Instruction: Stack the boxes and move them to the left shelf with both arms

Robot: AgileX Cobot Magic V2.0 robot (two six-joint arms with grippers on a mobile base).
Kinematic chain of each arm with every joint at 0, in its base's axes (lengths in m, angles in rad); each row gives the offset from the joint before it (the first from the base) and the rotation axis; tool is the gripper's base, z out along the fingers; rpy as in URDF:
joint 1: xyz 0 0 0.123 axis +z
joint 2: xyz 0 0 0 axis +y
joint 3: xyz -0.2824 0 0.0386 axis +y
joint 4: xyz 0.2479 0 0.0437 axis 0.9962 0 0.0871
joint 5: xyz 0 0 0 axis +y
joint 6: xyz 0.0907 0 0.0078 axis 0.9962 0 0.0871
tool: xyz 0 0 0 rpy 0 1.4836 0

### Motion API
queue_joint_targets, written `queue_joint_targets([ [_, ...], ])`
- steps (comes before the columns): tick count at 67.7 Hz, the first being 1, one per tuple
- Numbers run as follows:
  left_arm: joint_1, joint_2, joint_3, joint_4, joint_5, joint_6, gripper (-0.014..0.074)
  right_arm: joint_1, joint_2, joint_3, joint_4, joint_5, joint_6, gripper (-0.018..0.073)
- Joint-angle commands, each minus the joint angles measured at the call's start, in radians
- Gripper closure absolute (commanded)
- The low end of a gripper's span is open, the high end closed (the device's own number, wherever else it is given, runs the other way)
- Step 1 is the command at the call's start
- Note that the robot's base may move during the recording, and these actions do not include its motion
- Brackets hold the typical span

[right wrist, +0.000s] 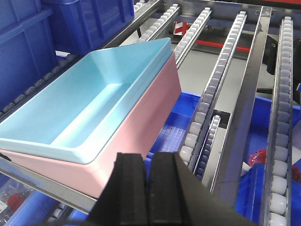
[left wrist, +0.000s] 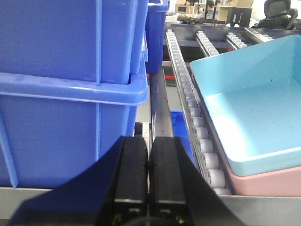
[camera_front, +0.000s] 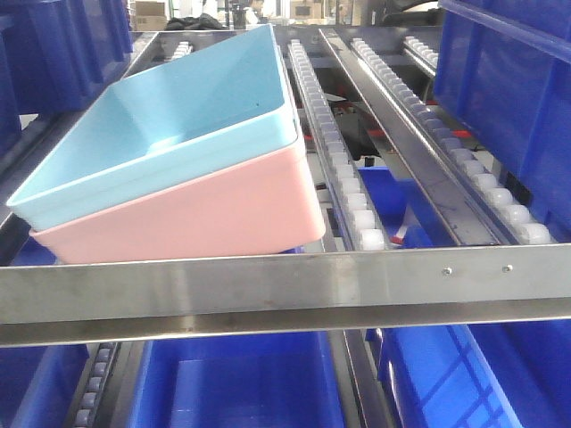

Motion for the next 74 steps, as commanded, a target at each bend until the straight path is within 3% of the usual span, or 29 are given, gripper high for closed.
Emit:
queue_joint_targets([
  [1,-0.001,-0.014,0.031,0.001,-0.09,-0.014,0.06,0.002,-0.008,-0.028,-0.025,-0.014,-0.009,0.0524],
  [8,-0.001,-0.014,0.031,0.001,-0.09,-0.014,0.06,0.002,-0.001,-0.028,0.007,-0.01,-0.009,0.0524],
  [15,-0.001,-0.014,0.031,0.001,-0.09,-0.014,0.06,0.002,0.004,-0.028,0.169,0.023,-0.102,0.0524],
  [20,-0.001,-0.014,0.031,0.001,-0.09,-0.014,0.06,0.002,0.004,-0.028,0.355,0.031,-0.294,0.0524],
  [26,-0.001,-0.014,0.031,0.001,-0.09,-0.014,0.06,0.002,0.003,-0.028,0.626,0.031,-0.596,0.0524],
  [29,-0.001,-0.014,0.031,0.001,-0.09,-0.014,0.06,0.002,0.002,-0.028,0.808,0.03,-0.777,0.0524],
  [32,-0.001,-0.014,0.031,0.001,-0.09,-0.014,0.06,0.001,0.002,-0.028,0.92,0.026,-0.925,0.0524],
  [39,-0.001,-0.014,0.031,0.001,-0.09,-0.014,0.06,-0.047,-0.015,-0.028,1.133,0.004,-1.126,0.0524],
  [44,-0.001,-0.014,0.031,0.001,-0.09,-0.014,0.06,-0.123,-0.041,-0.028,1.184,0.0,-1.156,0.0524],
  [58,-0.001,-0.014,0.031,0.001,-0.09,-0.014,0.06,-0.323,-0.169,0.056,1.156,-0.025,-1.156,0.0524],
  [74,-0.001,-0.014,0.031,0.001,-0.09,-0.014,0.06,-0.442,-0.418,0.285,1.156,-0.083,-1.156,0.0524],
])
